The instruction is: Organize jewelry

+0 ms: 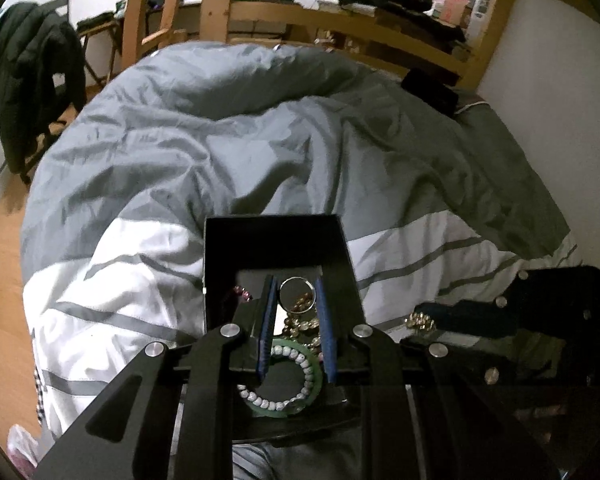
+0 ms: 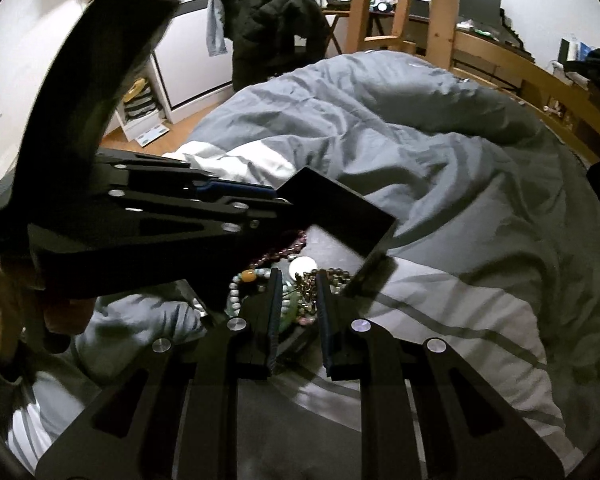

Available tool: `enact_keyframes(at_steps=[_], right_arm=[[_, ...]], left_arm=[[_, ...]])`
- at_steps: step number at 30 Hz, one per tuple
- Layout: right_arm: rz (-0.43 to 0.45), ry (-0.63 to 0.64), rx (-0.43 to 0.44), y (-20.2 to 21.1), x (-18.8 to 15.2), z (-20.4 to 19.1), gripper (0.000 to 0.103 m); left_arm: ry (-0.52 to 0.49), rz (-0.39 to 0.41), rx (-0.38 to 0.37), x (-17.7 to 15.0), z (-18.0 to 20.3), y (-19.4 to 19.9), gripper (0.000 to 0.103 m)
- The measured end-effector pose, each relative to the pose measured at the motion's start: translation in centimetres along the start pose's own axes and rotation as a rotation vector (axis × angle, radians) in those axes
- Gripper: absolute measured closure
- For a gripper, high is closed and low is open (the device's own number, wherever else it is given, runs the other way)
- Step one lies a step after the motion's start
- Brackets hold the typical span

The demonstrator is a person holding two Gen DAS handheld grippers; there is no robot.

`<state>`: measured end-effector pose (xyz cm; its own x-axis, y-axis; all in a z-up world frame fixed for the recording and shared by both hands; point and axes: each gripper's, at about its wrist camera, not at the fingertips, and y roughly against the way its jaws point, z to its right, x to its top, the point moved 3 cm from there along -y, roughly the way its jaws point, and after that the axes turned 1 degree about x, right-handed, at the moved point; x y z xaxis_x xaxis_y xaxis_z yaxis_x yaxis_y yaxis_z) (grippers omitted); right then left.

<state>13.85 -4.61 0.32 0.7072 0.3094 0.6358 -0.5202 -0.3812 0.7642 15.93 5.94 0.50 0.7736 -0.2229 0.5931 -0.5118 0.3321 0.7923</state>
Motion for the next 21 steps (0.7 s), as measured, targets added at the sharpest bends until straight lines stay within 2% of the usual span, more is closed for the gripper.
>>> enact_keyframes(at_steps=[8, 21], right_arm=[[-0.035, 0.029, 0.035, -2.1, -0.6, -1.7, 0.086], [-0.057, 0.037, 0.054, -3.4, -1.1, -2.1, 0.086]], left_arm=[[0.017, -0.053, 0.038, -0.5, -0.6, -1.6, 0.084], [0.036, -0.086, 0.027, -0.7, -0.8, -2.5, 0.084]])
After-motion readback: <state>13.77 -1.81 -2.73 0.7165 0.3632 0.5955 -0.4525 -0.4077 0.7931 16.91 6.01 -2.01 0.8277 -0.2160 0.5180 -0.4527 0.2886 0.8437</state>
